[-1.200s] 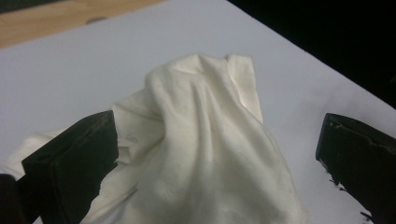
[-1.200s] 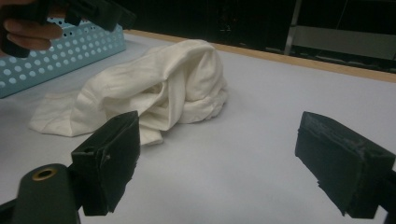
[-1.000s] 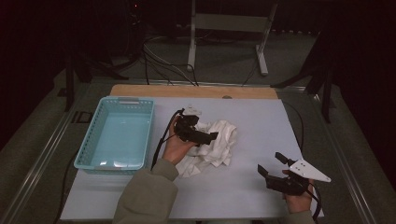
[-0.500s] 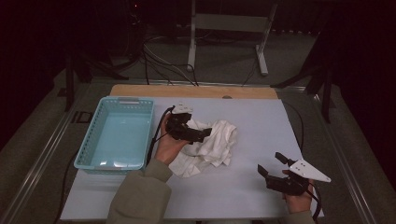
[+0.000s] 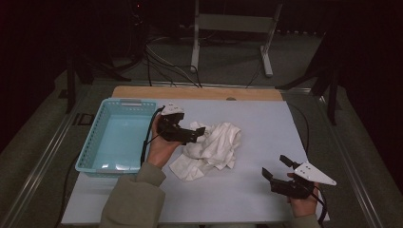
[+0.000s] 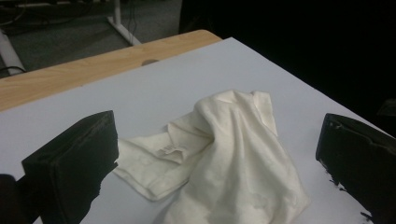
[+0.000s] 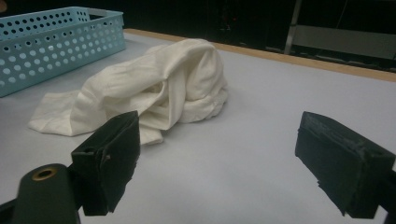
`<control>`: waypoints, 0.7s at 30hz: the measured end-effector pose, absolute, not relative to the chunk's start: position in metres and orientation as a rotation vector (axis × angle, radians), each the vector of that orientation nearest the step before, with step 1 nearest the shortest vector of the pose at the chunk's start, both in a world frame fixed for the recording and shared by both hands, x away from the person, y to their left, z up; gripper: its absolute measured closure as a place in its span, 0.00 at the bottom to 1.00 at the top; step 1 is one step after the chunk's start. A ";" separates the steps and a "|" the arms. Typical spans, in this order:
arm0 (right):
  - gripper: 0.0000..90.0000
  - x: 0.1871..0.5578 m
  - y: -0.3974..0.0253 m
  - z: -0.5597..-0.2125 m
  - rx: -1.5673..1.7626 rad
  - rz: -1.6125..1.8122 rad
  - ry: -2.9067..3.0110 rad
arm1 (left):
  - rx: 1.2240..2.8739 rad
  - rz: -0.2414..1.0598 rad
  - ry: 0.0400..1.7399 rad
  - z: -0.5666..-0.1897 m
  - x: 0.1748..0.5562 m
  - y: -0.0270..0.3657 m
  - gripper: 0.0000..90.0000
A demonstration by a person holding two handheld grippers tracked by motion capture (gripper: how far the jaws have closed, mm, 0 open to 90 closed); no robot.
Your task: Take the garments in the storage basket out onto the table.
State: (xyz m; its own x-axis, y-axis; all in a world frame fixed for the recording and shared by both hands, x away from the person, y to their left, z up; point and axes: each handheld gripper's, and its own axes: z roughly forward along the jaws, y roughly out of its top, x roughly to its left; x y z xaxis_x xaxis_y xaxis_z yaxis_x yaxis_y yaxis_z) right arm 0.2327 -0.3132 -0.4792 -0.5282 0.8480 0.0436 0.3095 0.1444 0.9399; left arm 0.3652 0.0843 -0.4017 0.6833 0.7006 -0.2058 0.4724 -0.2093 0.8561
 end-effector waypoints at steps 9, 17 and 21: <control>0.16 0.233 -0.313 -0.479 1.106 1.383 1.916 | 1.830 0.319 0.939 -0.393 0.359 0.107 0.01; 0.16 0.232 -0.314 -0.479 1.107 1.382 1.913 | 1.800 0.360 0.961 -0.389 0.352 0.129 0.01; 0.16 0.232 -0.313 -0.479 1.108 1.381 1.912 | 1.784 0.378 0.975 -0.387 0.348 0.139 0.01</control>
State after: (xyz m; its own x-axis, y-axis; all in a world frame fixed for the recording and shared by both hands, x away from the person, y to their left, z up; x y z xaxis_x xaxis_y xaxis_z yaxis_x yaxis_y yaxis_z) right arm 0.2323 -0.3135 -0.4791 -0.5238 0.8507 0.0444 0.3099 0.1417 0.9402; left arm 0.3479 0.1392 -0.3874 0.6227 0.7611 -0.1817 0.4400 -0.1486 0.8856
